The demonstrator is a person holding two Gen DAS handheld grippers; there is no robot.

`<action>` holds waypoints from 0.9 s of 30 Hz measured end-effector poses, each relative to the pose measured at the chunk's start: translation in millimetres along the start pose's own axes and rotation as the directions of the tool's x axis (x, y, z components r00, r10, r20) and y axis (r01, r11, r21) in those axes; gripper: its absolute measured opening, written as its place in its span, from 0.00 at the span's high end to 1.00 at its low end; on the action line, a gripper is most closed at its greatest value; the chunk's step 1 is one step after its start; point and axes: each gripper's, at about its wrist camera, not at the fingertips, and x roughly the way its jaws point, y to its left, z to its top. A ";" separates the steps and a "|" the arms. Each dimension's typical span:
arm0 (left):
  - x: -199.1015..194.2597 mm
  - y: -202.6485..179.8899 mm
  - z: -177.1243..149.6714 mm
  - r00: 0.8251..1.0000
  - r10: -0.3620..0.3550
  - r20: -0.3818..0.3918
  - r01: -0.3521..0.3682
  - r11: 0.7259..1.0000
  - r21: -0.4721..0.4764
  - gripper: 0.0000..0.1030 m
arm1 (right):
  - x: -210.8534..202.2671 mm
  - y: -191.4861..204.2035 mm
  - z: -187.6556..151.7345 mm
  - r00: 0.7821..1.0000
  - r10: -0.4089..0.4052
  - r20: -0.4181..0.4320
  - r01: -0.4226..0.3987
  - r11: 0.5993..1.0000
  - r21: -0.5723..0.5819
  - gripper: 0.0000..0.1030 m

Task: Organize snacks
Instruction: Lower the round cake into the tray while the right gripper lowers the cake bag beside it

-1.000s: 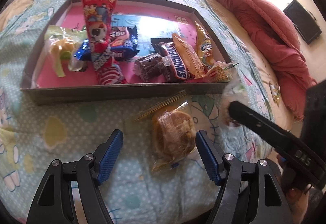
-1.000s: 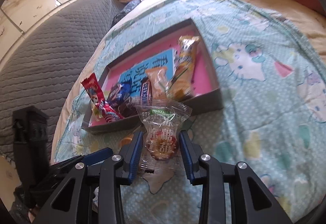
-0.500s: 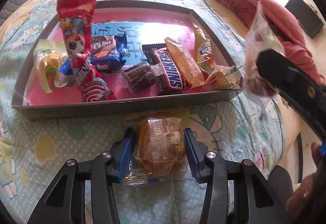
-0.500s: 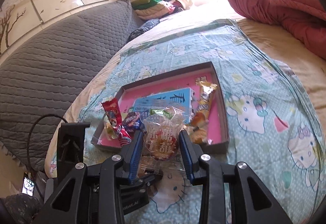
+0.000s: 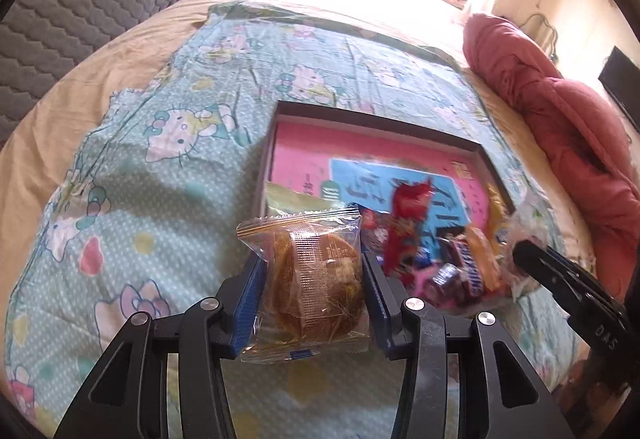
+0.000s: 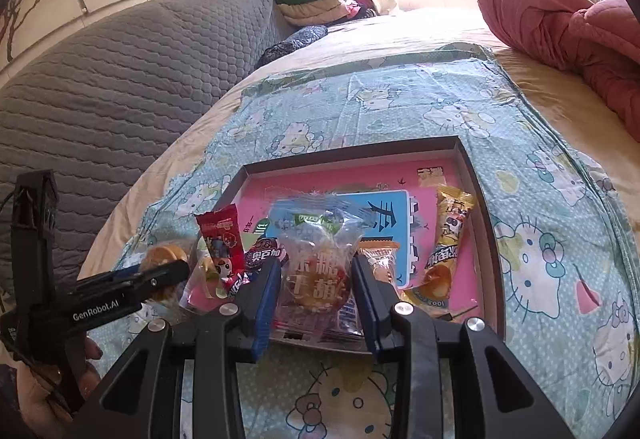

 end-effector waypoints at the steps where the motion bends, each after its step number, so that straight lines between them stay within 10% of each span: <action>1: 4.0 2.7 -0.8 1.000 -0.006 -0.002 0.006 1.000 -0.004 0.52 | 3.3 1.1 0.4 1.000 -0.004 -0.005 0.004 1.000 -0.002 0.64; 27: 24.2 -2.1 -2.8 1.000 0.009 -0.017 -0.008 0.999 0.046 0.48 | 33.4 9.5 -13.7 0.992 -0.100 -0.072 0.095 0.993 -0.072 0.62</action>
